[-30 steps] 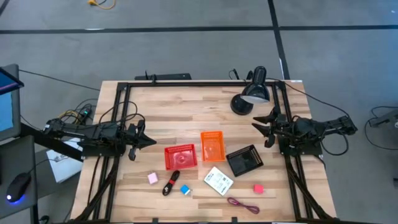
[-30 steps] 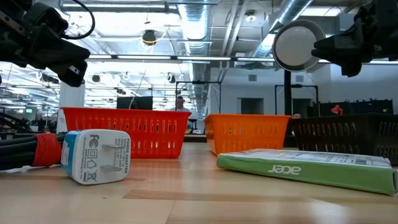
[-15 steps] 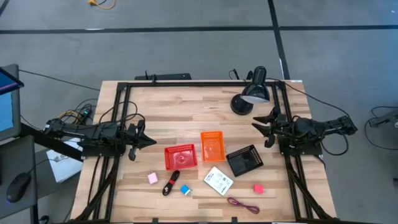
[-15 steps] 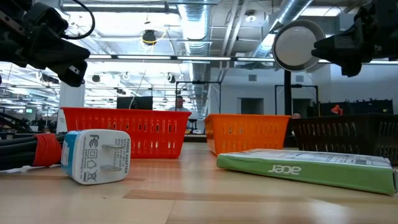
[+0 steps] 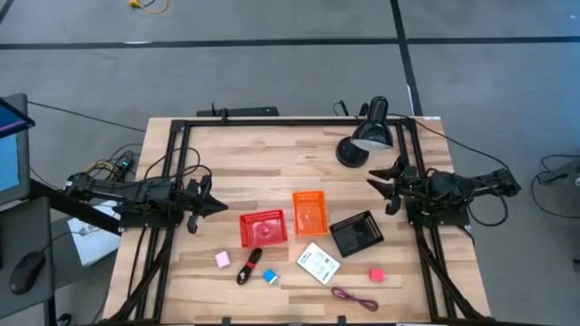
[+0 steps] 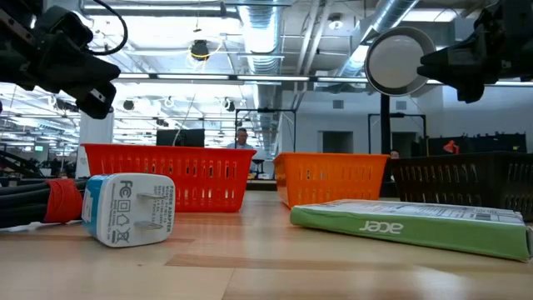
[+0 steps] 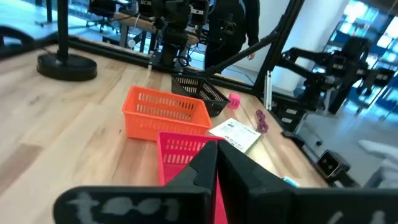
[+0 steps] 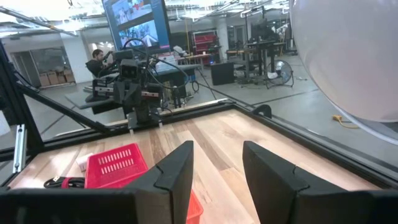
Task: Pick and place items into bin
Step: Put the white charger adapter into the red bin
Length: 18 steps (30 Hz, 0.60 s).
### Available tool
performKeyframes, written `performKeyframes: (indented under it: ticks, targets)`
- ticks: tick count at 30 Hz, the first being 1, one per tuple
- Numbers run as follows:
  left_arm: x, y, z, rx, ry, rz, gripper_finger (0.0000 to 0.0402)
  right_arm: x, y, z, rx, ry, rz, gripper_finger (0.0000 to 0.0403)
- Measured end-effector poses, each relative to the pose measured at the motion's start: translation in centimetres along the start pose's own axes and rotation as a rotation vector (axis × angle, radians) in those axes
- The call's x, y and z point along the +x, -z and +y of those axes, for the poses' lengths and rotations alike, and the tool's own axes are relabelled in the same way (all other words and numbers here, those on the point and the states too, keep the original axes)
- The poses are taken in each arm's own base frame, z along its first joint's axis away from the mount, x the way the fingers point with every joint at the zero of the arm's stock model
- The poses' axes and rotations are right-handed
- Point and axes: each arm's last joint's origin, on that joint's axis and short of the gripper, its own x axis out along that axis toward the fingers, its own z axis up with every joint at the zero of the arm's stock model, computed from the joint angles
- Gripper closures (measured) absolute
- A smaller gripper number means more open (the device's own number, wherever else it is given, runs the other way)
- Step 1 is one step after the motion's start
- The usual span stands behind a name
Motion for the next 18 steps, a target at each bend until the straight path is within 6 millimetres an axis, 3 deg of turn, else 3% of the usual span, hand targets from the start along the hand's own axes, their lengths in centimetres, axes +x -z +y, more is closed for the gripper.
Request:
performKeyframes:
  ticks: [11,18]
  targets:
    - [0.00,-0.19,-0.06,-0.268,0.008,-0.019,0.0402,0.00,0.00,0.00,0.000,0.000,0.000,0.0269]
    - [-0.01,-0.34,-0.01,-0.309,-0.018,-0.048,0.0401,0.00,0.01,0.00,0.000,-0.001,0.000,0.0270]
